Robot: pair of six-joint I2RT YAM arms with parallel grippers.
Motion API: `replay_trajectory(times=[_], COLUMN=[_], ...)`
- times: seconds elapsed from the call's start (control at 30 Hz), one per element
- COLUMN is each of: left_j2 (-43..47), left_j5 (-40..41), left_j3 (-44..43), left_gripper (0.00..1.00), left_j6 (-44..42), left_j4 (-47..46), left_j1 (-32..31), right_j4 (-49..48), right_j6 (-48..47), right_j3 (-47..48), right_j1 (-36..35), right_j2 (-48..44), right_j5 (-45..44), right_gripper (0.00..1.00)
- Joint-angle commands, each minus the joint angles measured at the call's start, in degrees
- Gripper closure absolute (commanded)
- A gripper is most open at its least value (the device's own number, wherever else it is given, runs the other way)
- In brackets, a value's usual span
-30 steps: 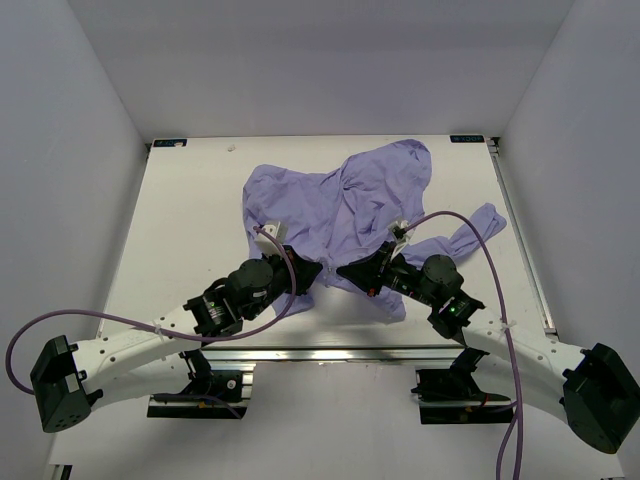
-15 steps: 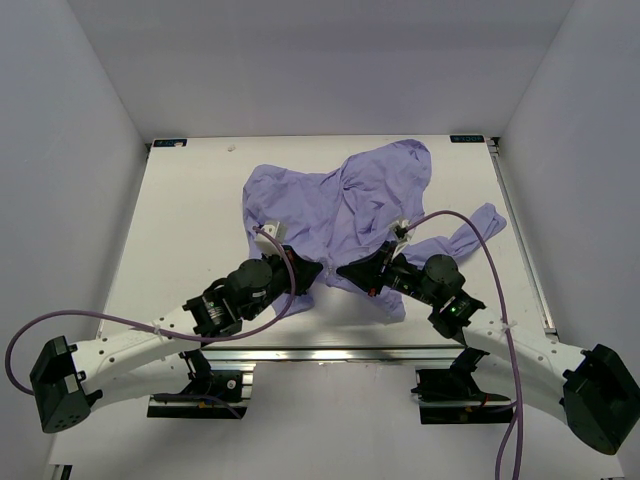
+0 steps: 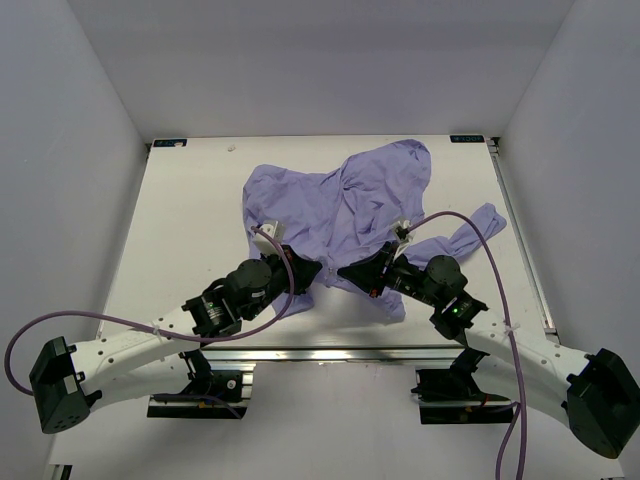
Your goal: Zip up the jacket
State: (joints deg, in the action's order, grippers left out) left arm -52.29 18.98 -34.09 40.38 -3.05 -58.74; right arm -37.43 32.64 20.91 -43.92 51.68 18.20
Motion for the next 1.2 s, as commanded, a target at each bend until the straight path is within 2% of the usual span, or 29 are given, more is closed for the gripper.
replay_trajectory(times=[0.0,0.5,1.17], left_j2=[0.4,0.4,1.8], left_j5=[-1.1,-1.8,-1.5], left_j3=[0.2,0.8,2.1], left_gripper=[1.0,1.0,1.0], left_j6=[0.0,0.6,3.1], left_j4=[-0.5,-0.6,-0.5], left_j1=[-0.3,-0.3,-0.3], right_j4=[-2.7,-6.3,-3.0], right_j6=[-0.1,0.3,-0.2], right_j3=[1.9,2.7,1.8], right_j1=[0.2,0.3,1.5], right_j2=[-0.1,1.7,-0.4], right_j5=[0.9,1.8,1.8], right_gripper=[1.0,1.0,1.0])
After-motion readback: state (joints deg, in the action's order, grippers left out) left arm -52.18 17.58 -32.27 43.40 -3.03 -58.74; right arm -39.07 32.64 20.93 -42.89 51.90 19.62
